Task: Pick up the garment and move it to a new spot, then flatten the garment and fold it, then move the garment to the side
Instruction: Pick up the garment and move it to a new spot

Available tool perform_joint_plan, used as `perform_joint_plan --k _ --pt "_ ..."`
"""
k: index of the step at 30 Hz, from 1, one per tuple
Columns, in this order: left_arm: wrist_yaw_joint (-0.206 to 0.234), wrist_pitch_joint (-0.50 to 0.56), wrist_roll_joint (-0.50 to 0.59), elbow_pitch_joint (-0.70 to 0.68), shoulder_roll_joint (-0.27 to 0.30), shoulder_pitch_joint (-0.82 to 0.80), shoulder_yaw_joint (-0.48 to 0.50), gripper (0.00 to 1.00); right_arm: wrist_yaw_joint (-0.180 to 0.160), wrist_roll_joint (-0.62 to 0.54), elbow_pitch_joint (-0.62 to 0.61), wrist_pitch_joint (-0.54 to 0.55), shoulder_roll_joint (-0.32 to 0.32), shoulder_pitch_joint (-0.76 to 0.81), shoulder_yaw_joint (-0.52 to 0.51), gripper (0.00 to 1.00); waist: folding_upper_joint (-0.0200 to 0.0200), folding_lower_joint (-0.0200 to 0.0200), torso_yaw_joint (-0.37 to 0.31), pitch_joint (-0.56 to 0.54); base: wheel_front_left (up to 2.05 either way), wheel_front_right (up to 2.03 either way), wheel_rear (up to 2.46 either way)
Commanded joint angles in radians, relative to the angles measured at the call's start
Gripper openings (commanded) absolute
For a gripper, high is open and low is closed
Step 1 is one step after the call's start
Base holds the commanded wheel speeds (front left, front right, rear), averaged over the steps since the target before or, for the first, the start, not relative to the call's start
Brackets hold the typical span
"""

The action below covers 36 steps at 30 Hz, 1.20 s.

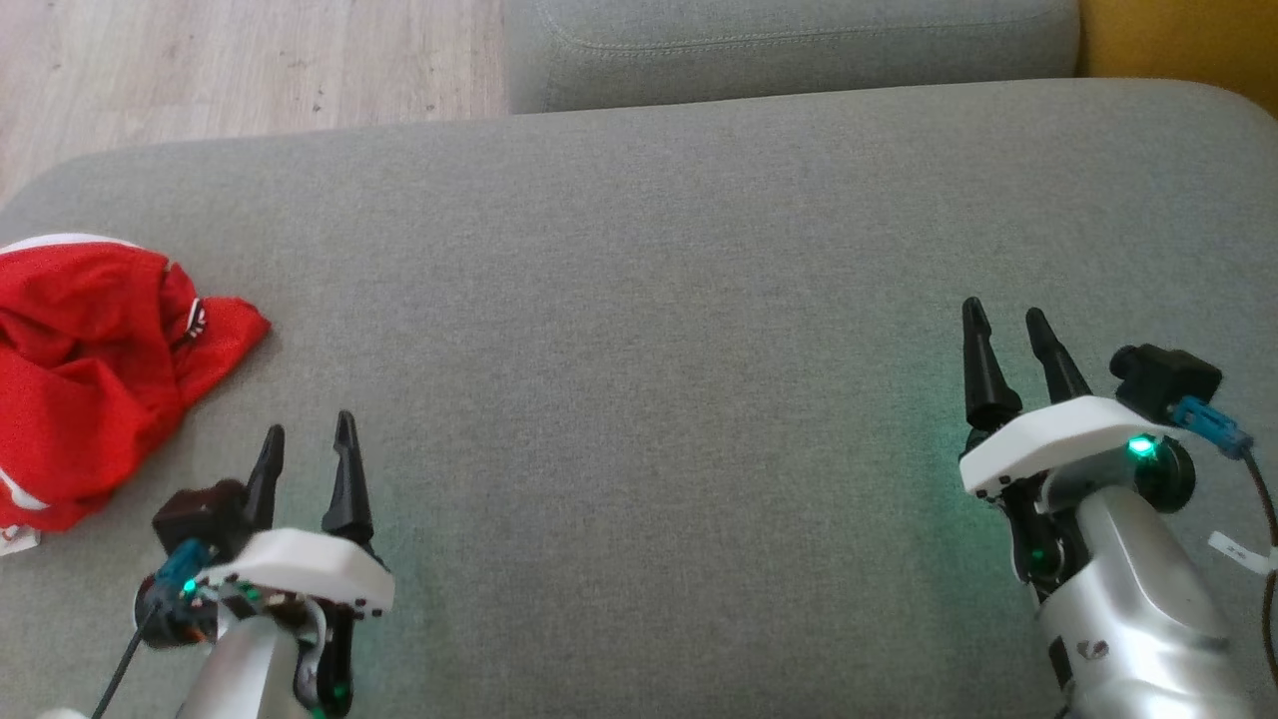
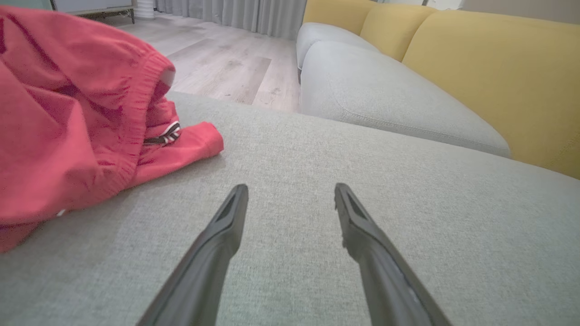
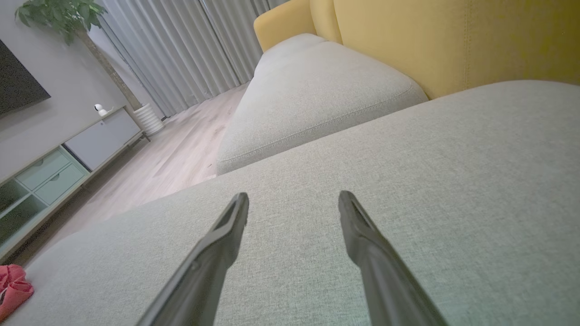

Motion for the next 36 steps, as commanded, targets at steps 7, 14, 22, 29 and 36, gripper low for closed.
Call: perform_joint_plan --k 7,14,22,29,36 --pt "0.014 -0.035 0.109 -0.010 0.014 -0.084 0.016 1.00 0.000 -0.106 0.008 -0.037 0.007 -0.076 0.031 1.00 0.0000 0.0000 0.000 -0.005 0.00 0.00 0.00" --pt "0.023 -0.056 0.191 0.006 0.014 -0.099 0.027 1.00 0.000 -0.190 0.045 -0.058 0.010 -0.095 0.038 1.00 0.0000 0.0000 0.001 -0.009 0.00 0.00 0.00" --pt "0.035 -0.077 0.268 0.035 0.010 -0.101 0.048 1.00 -0.001 -0.282 0.083 -0.078 0.010 -0.112 0.044 1.00 0.0000 0.0000 0.003 -0.015 0.00 0.00 0.00" --pt "0.046 -0.101 0.354 0.054 -0.010 -0.076 0.080 1.00 -0.001 -0.383 0.140 -0.102 0.016 -0.105 0.052 1.00 0.0000 0.0000 0.007 -0.015 0.00 0.00 0.00" --pt "0.041 -0.101 0.364 0.045 -0.021 -0.079 0.098 1.00 -0.001 -0.385 0.133 -0.102 0.014 -0.120 0.050 1.00 0.0000 0.0000 0.022 -0.005 0.00 0.00 0.00"
